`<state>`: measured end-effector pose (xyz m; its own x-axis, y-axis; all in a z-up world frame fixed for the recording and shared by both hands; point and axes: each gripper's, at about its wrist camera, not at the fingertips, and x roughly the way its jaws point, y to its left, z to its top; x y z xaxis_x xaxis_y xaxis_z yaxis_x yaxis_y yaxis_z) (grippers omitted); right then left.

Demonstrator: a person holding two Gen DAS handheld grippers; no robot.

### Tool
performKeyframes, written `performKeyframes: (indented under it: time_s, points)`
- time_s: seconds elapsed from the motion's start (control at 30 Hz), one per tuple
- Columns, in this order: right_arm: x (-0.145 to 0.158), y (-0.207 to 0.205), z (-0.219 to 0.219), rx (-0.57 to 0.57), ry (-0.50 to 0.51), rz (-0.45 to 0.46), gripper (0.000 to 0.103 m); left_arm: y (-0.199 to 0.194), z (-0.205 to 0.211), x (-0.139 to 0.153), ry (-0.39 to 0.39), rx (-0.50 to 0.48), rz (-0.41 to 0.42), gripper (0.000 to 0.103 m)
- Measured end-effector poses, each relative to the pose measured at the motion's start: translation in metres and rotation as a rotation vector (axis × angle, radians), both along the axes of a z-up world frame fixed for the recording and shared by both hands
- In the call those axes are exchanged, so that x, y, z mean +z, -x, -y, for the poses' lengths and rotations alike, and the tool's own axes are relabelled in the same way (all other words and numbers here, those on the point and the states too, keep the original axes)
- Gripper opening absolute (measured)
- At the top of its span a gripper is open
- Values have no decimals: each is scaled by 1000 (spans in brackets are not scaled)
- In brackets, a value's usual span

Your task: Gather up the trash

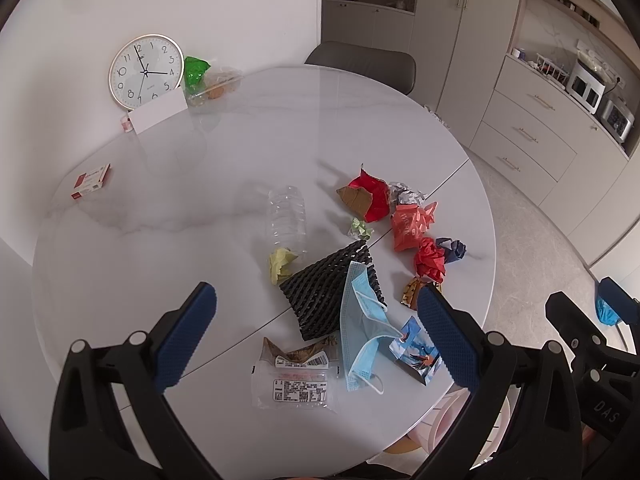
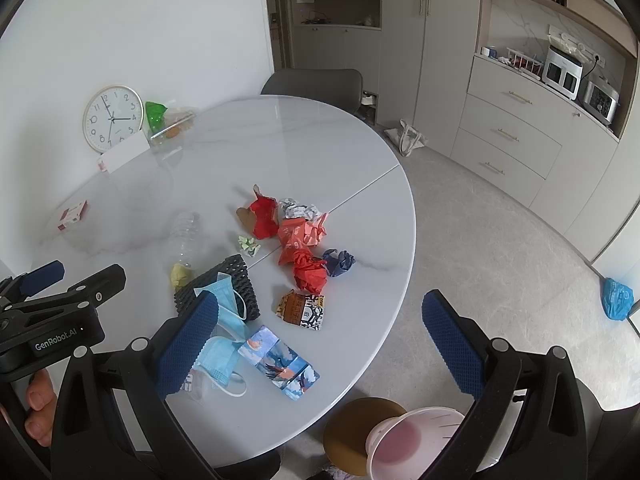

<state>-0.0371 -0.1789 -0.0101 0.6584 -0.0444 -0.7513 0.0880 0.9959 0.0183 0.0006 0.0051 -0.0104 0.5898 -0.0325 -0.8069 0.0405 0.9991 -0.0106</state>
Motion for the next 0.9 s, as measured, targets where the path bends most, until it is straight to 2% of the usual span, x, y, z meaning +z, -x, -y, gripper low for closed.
performKeyframes:
  time_s: [0.47,0.6,0.8,0.9]
  points:
    - [0,1,2,-3,-4,-6,101,0,-3,-6,21,-10,-16,96]
    - [-7,2,8,-7,-22,-29,101,-8,-14,-25,60,-53,-65,96]
    - [-35,3,17,-34,-80,-94,101,-11,-44,-61,27,-120,-139,96]
    - [-53,4,18,-39,-99,-134,101,-9,-56,-87,22,-167,-206,96]
